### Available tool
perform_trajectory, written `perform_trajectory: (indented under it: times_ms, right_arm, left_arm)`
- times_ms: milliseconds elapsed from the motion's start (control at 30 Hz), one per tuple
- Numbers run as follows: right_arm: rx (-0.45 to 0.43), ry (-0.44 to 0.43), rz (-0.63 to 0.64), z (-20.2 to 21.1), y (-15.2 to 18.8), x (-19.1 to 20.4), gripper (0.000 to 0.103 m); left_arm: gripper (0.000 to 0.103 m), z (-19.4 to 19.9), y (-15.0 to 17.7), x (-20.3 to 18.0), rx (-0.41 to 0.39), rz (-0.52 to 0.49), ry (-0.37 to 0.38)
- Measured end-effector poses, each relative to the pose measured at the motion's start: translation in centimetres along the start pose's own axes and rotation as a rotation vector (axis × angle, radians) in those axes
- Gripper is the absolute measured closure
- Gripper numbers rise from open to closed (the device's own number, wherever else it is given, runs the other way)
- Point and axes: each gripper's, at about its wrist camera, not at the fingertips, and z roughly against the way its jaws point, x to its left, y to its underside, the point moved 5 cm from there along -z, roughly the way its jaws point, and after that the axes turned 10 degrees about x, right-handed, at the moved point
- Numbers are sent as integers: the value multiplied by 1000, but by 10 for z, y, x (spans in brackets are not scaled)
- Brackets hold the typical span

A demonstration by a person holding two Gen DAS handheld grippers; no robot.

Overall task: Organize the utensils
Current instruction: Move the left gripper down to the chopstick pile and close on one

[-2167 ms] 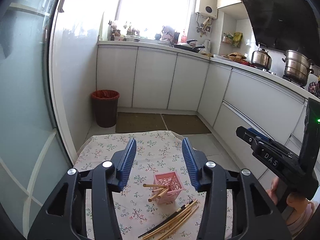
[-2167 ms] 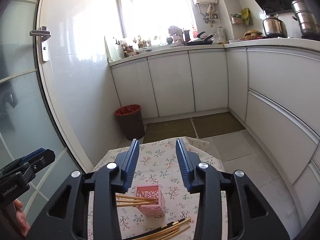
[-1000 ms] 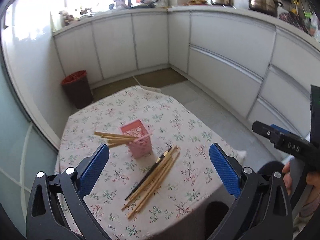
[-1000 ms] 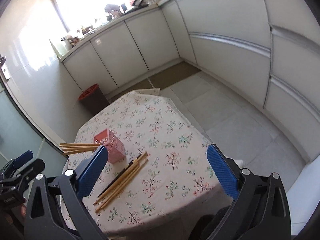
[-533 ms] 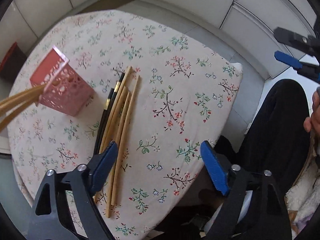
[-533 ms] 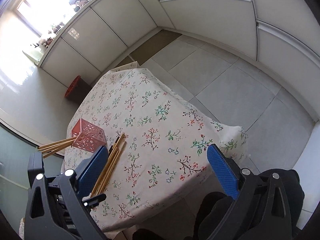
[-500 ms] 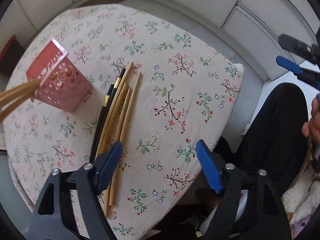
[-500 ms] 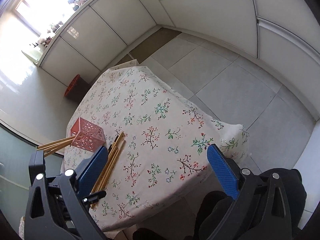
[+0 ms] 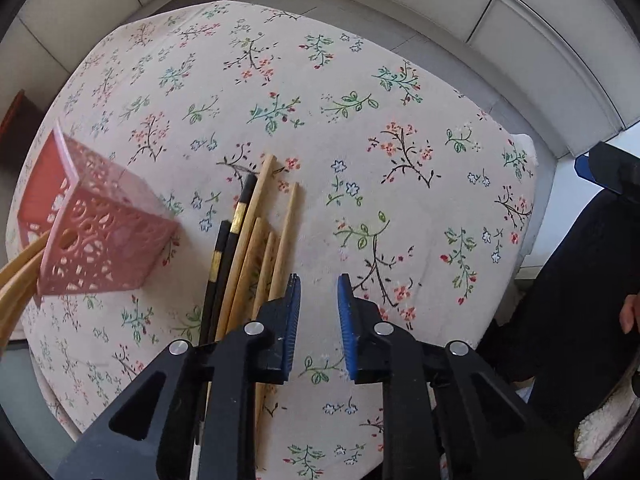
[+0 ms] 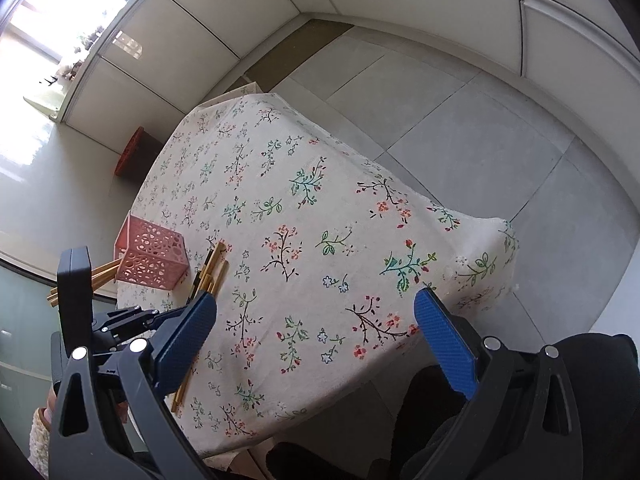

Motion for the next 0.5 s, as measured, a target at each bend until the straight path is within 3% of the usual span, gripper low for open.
perform_trajectory:
  times_ms: [267, 500]
  right_arm:
    - [5, 1, -19, -3, -4, -6, 7]
    - [12, -1, -41, -5, -7, -12, 7]
  left_arm:
    - [82, -9, -33, 7, 3, -37, -15]
    - [83, -36, -57, 17, 62, -30, -13]
